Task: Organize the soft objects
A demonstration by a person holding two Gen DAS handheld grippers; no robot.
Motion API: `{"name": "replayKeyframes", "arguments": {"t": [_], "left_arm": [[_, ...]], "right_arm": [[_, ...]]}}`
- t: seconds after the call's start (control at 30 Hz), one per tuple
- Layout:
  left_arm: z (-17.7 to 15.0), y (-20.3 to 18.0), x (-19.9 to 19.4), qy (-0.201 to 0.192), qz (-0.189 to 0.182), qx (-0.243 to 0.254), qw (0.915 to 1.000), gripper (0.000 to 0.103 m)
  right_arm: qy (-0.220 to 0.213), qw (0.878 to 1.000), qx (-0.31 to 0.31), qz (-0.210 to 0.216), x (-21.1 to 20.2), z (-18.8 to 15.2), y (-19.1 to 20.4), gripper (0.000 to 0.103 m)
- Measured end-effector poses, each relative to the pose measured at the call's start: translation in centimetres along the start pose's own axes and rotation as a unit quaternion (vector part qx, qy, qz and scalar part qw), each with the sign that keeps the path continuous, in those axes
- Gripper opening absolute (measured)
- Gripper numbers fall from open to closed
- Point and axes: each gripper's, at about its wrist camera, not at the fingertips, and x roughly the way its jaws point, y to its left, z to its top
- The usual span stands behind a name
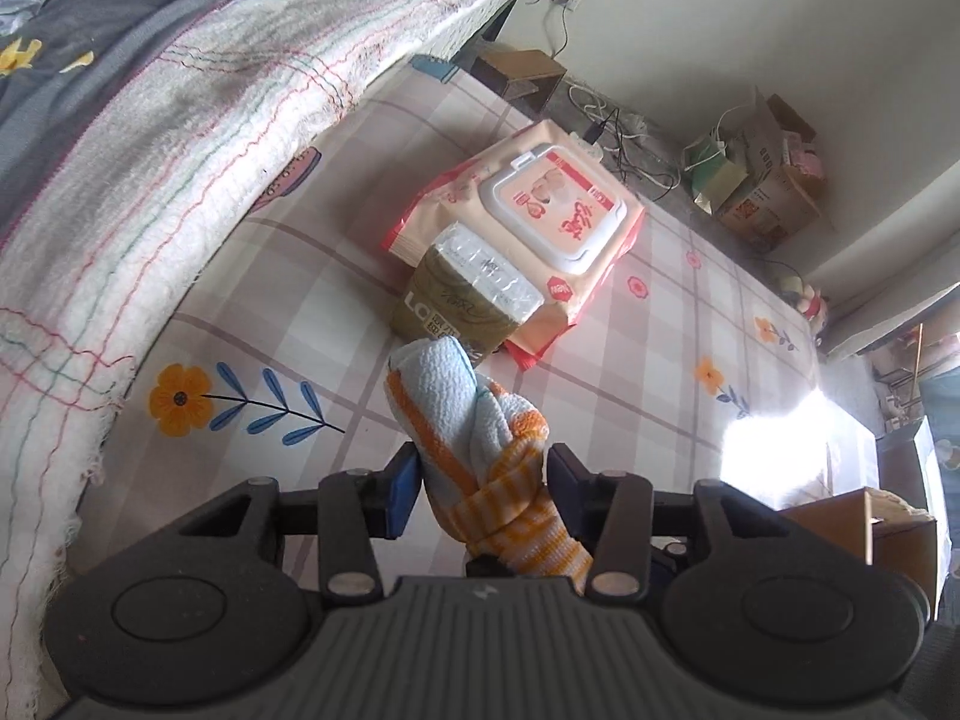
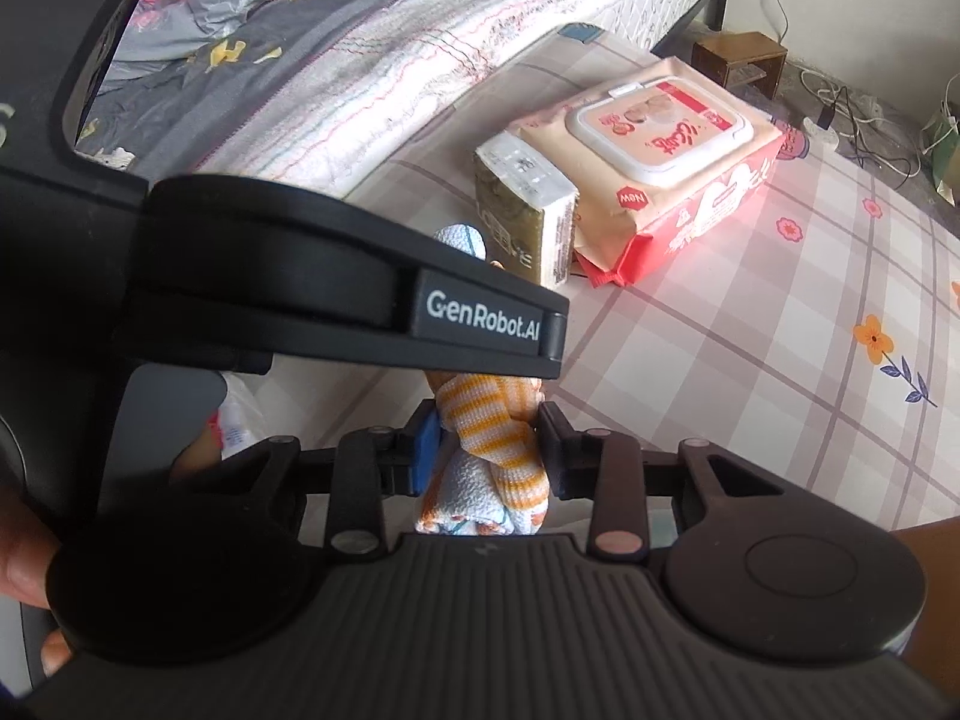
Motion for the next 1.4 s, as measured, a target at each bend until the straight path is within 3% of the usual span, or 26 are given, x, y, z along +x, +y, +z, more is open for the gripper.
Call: {"name": "replayKeyframes", "arguments": {"t": [0.17,0.37,0.53,0.7,0.83,1.03,1.3,1.4], "left_arm": [[-2.3,-1.1,-6.3,-0.033,-0.034,0.018,0.9987,0.044],[-6.9,-6.7,-12.6,-0.059,-0.090,0.087,0.9903,0.045],[-12.1,-13.7,-14.2,-0.046,-0.142,0.166,0.9748,0.049],[-17.6,-20.5,-12.6,-0.008,-0.172,0.245,0.9541,0.052],[-21.2,-23.6,-9.6,0.039,-0.170,0.285,0.9426,0.052],[-23.8,-24.2,-6.0,0.092,-0.146,0.304,0.9369,0.053],[-23.0,-23.5,-6.7,0.064,-0.121,0.317,0.9385,0.063],[-22.5,-23.1,-7.1,0.053,-0.112,0.319,0.9397,0.064]], "right_arm": [[-0.051,0.999,0.014,0.009,-6.4,-2.1,1.9,0.033],[-0.123,0.991,0.057,0.006,-16.3,-7.8,1.6,0.033],[-0.160,0.981,0.111,-0.022,-23.7,-14.9,-1.2,0.033],[-0.166,0.968,0.183,-0.046,-28.3,-22.3,-5.6,0.034],[-0.145,0.957,0.247,-0.046,-28.7,-27.9,-9.2,0.034],[-0.098,0.948,0.302,-0.014,-25.7,-33.2,-12.0,0.034],[-0.020,0.951,0.303,0.057,-21.6,-33.5,-12.5,0.037],[-0.006,0.953,0.296,0.065,-21.1,-33.3,-12.2,0.044]]}}
